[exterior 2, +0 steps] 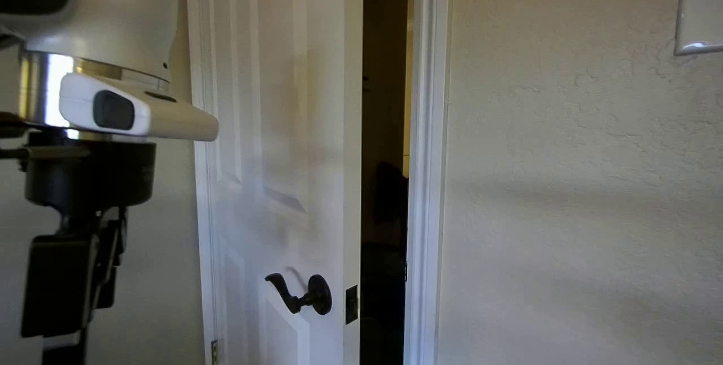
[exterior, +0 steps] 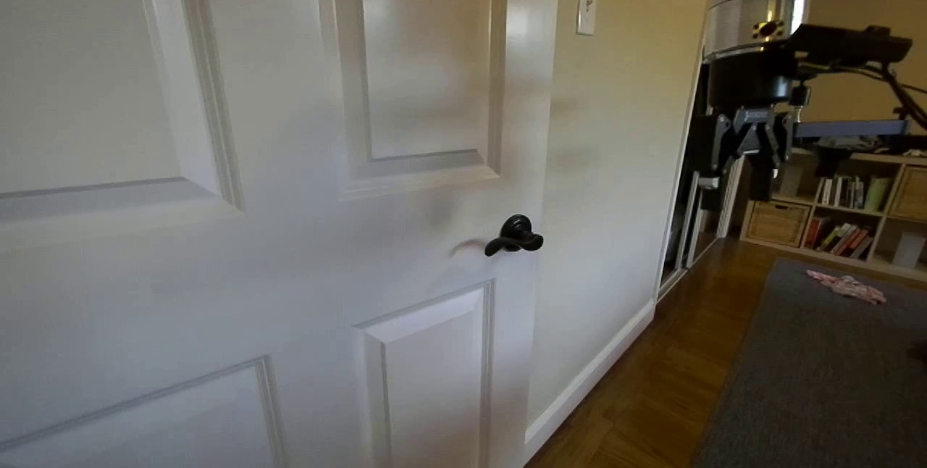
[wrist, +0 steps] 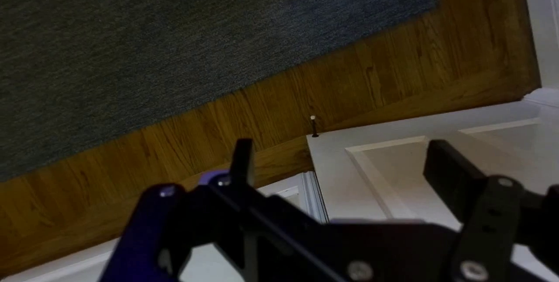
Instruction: Open the door
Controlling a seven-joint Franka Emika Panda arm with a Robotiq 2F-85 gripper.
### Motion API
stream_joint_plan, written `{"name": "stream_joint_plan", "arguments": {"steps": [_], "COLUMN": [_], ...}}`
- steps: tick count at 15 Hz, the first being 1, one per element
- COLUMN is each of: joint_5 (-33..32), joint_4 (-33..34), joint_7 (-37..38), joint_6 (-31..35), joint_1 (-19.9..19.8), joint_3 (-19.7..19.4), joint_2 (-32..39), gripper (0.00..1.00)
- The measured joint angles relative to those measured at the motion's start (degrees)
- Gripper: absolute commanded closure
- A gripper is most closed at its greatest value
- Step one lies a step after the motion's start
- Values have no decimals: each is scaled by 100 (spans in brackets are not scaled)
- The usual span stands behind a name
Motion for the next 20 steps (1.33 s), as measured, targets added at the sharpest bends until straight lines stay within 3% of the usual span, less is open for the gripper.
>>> {"name": "stream_joint_plan", "arguments": {"steps": [4,12,16,20], "joint_5": [38,343,991,1093], "joint_4": [524,616,984,1481], "joint_7": [320,574,1244,2187], "joint_6": [0,131,598,1127], "joint_1": [76,97,251,451], "joint_3": [44,34,43,41], "joint_2": [602,799,1317,1872], "gripper": [0,0,0,0]}}
